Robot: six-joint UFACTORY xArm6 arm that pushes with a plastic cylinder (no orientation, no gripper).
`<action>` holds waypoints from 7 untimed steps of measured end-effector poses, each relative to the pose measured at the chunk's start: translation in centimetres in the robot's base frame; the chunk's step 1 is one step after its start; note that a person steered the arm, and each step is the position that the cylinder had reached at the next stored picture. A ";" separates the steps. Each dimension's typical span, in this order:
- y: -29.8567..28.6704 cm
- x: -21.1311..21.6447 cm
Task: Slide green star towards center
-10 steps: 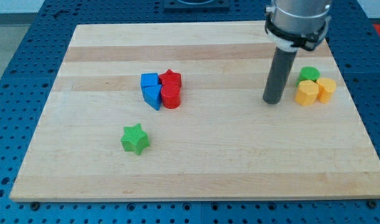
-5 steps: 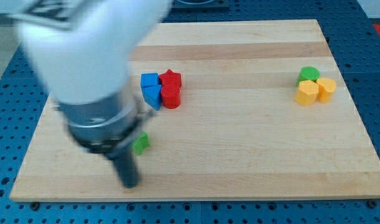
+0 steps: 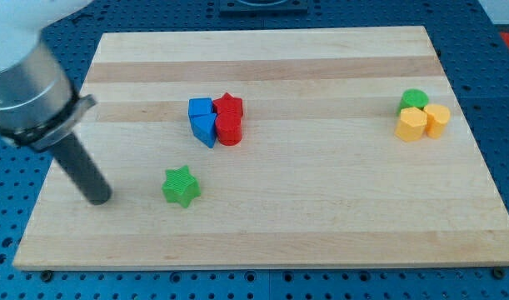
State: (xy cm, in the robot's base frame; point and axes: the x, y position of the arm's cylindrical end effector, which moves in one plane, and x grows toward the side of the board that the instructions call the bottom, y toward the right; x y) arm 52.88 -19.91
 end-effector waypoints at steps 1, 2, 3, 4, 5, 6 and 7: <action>5.0 -0.5; 9.8 -0.5; 11.7 -0.5; 8.4 -0.4; 5.8 0.6; 6.9 1.2; 10.6 0.9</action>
State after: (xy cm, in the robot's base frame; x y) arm 53.76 -9.35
